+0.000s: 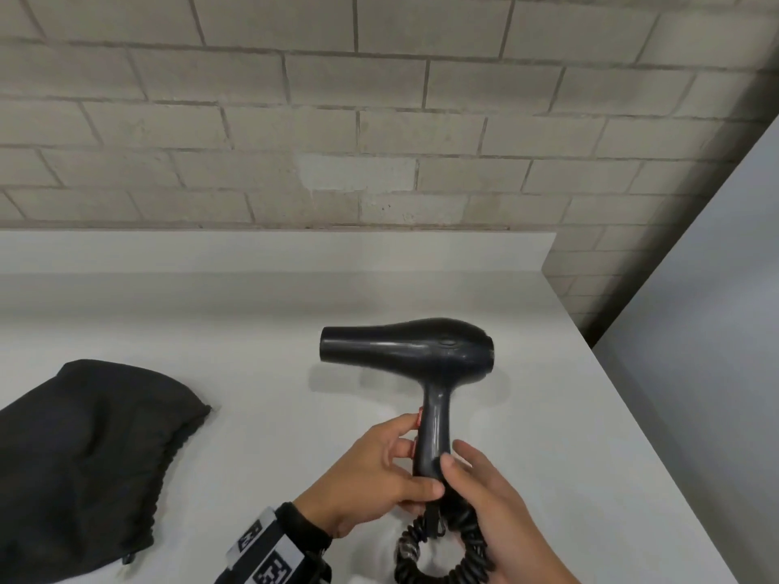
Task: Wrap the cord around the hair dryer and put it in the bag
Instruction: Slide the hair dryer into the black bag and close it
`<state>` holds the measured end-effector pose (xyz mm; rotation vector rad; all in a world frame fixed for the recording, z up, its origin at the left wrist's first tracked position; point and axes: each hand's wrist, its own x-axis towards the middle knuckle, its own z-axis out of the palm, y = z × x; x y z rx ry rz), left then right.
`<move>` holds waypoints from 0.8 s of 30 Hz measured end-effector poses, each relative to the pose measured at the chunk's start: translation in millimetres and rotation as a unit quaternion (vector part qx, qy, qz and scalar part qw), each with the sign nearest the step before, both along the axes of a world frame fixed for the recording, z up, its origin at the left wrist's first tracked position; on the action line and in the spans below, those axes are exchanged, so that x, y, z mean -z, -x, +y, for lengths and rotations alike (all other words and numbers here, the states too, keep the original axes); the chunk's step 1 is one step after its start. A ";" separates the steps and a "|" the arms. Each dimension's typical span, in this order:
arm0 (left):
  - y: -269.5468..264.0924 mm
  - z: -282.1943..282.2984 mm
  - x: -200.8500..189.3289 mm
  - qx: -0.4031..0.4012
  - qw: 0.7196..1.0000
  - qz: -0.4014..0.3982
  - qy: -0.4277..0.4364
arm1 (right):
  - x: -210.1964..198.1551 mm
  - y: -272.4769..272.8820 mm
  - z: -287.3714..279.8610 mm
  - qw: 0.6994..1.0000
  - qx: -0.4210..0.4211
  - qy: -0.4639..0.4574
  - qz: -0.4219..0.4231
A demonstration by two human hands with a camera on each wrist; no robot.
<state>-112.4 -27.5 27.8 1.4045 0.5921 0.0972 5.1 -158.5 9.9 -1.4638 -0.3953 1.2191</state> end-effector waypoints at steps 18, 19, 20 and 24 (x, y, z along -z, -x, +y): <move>18.5 -9.8 -19.5 -0.032 0.977 0.053 -0.203 | -6.6 -2.2 11.0 0.998 -0.015 -0.059 -0.025; 26.2 -7.5 -21.4 -0.044 0.969 0.063 -0.233 | -5.2 -2.2 11.9 0.998 -0.008 -0.058 -0.036; 35.3 -3.5 -22.8 -0.056 0.960 0.074 -0.264 | -3.0 -2.8 12.0 0.998 0.003 -0.057 -0.041; 83.4 24.5 -14.5 -0.129 0.921 0.118 -0.349 | 12.2 -14.1 6.9 0.996 0.038 -0.030 -0.075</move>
